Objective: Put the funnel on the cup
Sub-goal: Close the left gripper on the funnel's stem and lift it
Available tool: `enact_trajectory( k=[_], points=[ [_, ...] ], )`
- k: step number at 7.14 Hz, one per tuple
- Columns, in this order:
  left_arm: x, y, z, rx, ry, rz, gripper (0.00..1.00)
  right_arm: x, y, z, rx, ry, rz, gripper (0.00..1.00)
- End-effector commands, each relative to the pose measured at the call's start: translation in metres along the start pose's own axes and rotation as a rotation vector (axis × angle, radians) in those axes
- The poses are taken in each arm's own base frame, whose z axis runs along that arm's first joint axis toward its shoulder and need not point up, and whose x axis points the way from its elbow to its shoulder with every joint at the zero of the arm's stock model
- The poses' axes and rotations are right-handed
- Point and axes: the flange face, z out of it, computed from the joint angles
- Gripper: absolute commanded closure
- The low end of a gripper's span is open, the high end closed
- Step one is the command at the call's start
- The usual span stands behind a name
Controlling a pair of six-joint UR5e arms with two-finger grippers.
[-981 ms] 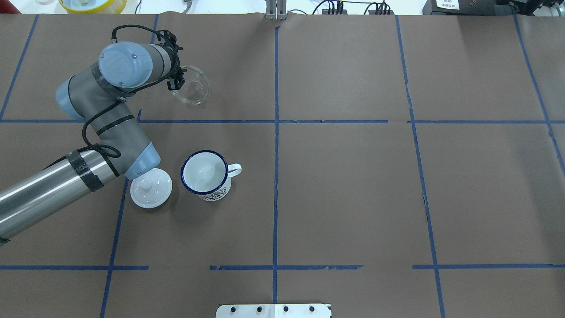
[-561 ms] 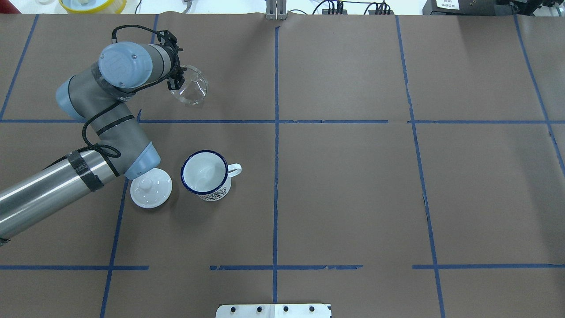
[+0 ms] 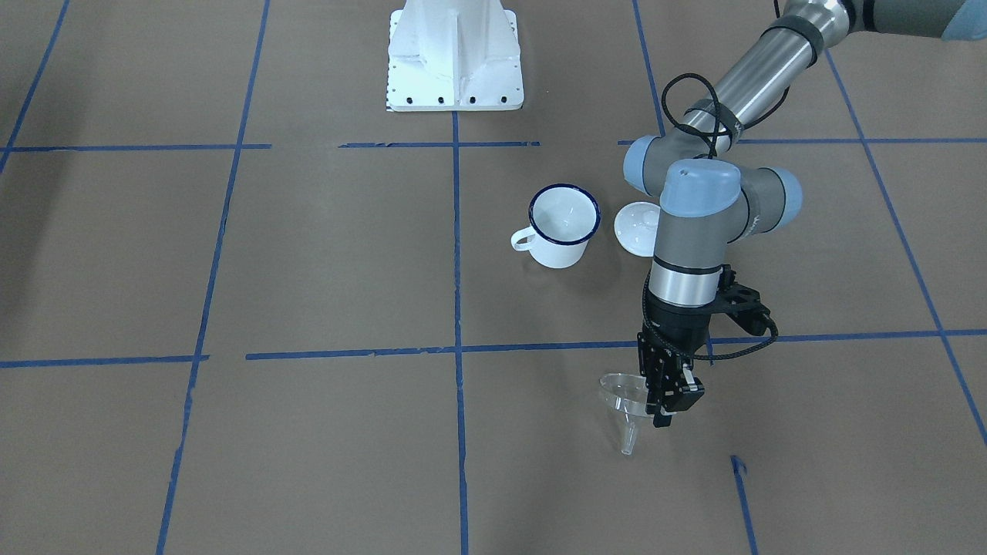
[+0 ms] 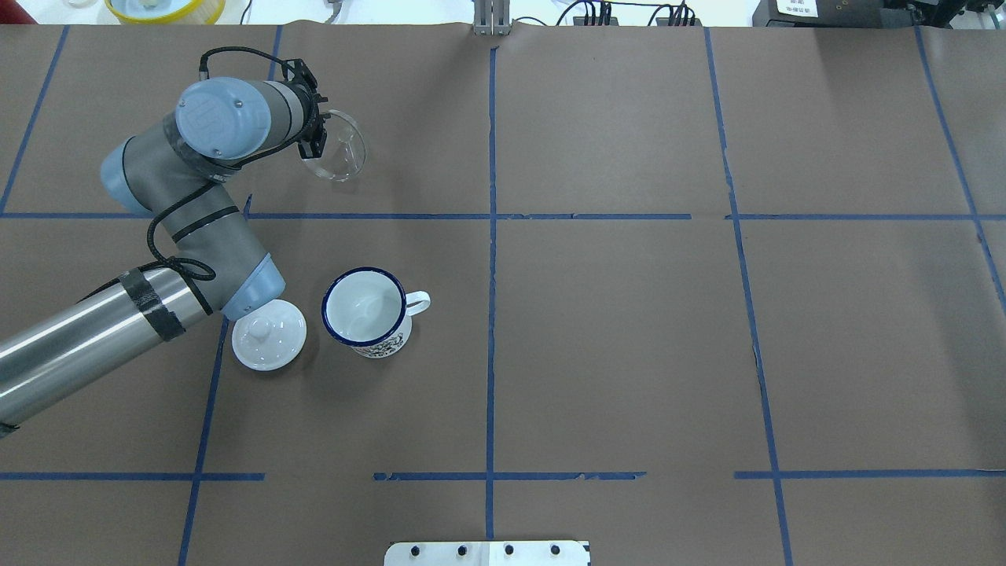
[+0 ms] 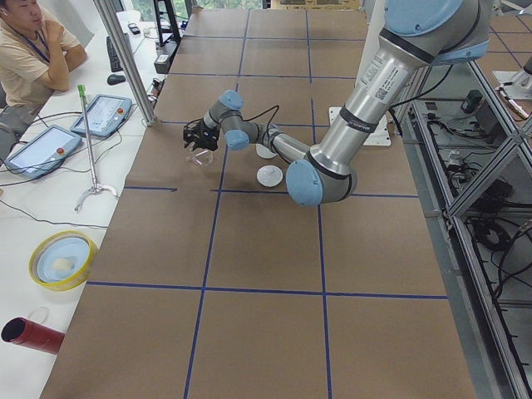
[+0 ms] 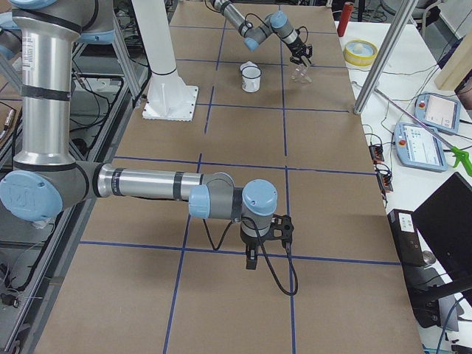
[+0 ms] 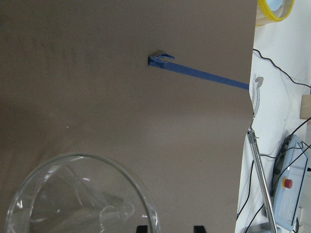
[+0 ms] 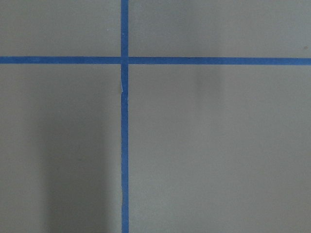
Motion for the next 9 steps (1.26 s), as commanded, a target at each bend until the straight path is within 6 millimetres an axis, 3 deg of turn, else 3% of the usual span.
enact_trajectory(
  k=[1, 5, 7, 9],
  points=[
    [0.0, -0.001, -0.001, -0.001, 0.001, 0.002, 1.0, 0.0, 0.0, 0.0, 0.0, 0.0, 0.0, 0.0],
    [0.03, 0.013, -0.04, -0.057, 0.02, 0.052, 1.0, 0.0, 0.0, 0.0, 0.0, 0.0, 0.0, 0.0],
    [0.03, 0.025, -0.061, -0.037, -0.063, 0.166, 1.0, 0.0, 0.0, 0.0, 0.0, 0.0, 0.0, 0.0],
    [0.029, 0.04, -0.103, -0.041, -0.151, 0.216, 1.0, 0.0, 0.0, 0.0, 0.0, 0.0, 0.0, 0.0]
  ],
)
